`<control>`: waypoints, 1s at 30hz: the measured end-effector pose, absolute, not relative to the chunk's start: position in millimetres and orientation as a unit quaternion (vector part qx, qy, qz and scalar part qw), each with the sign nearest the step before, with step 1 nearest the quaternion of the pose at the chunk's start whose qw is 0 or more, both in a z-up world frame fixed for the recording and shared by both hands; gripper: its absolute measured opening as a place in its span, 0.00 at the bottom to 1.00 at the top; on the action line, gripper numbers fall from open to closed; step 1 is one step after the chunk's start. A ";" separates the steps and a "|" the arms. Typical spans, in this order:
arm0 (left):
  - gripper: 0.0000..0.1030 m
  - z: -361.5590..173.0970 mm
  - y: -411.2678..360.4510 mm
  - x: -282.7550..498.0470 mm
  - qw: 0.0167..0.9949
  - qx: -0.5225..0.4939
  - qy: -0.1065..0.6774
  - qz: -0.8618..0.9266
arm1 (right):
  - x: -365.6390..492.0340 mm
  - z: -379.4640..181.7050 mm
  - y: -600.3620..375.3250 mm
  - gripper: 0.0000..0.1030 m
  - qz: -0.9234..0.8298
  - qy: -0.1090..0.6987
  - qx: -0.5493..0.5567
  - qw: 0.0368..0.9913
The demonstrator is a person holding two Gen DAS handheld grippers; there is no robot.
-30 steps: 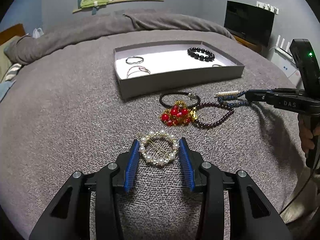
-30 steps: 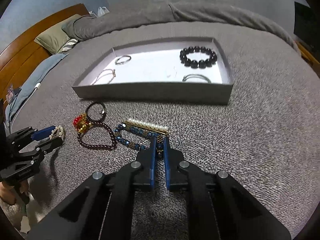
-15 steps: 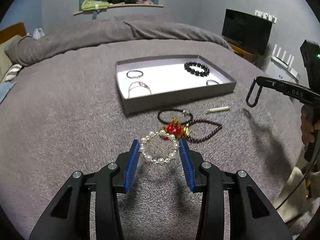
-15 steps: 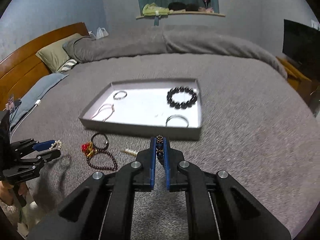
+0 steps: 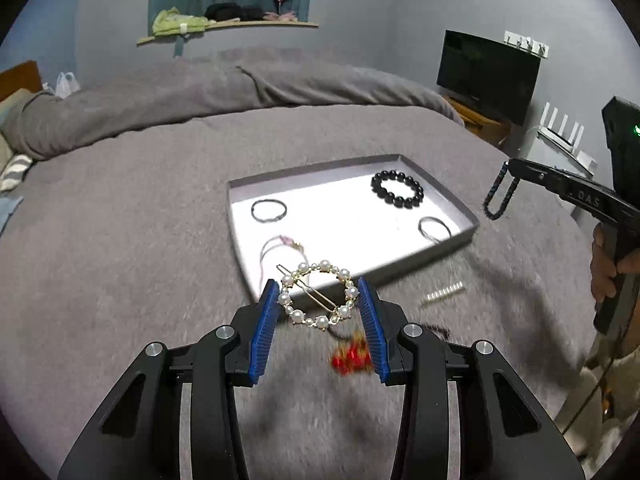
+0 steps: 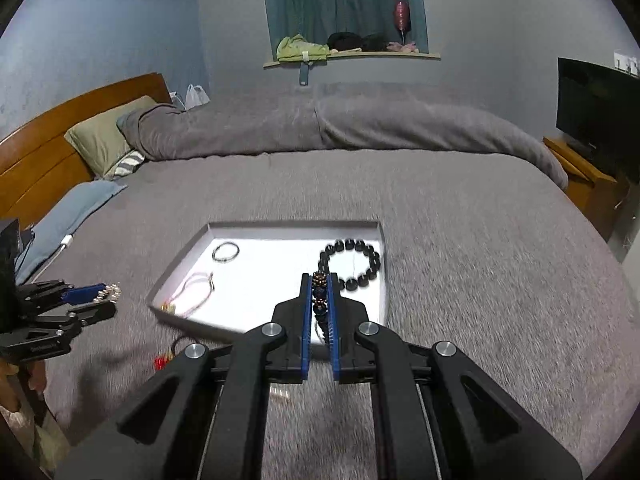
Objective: Organize jewelry
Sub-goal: 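Carry the pearl clip and blue bracelet into the box and open both tools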
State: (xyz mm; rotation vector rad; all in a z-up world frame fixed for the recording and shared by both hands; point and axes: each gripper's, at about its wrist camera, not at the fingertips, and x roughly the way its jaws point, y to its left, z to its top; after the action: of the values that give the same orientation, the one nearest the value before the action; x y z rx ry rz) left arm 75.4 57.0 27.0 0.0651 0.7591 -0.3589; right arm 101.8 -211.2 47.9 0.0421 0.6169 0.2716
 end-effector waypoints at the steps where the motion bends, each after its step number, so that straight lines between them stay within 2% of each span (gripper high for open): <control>1: 0.41 26.1 55.0 81.7 0.912 0.035 0.370 -0.173 | 105.5 47.8 -209.9 0.07 0.134 0.302 0.022 0.944; 21: 0.41 -15.2 2.5 195.5 0.884 0.057 0.420 -0.195 | 191.1 -0.2 -160.7 0.07 0.155 0.343 0.028 0.926; 30: 0.41 -39.4 2.3 214.0 0.870 0.066 0.453 -0.182 | 201.5 -27.8 -174.0 0.07 0.129 0.378 0.036 0.916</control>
State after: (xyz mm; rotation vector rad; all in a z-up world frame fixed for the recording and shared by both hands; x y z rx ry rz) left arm 214.0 2.3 -39.4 0.1381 0.9464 -0.3816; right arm 201.5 -174.0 -27.8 0.0739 0.7772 0.2659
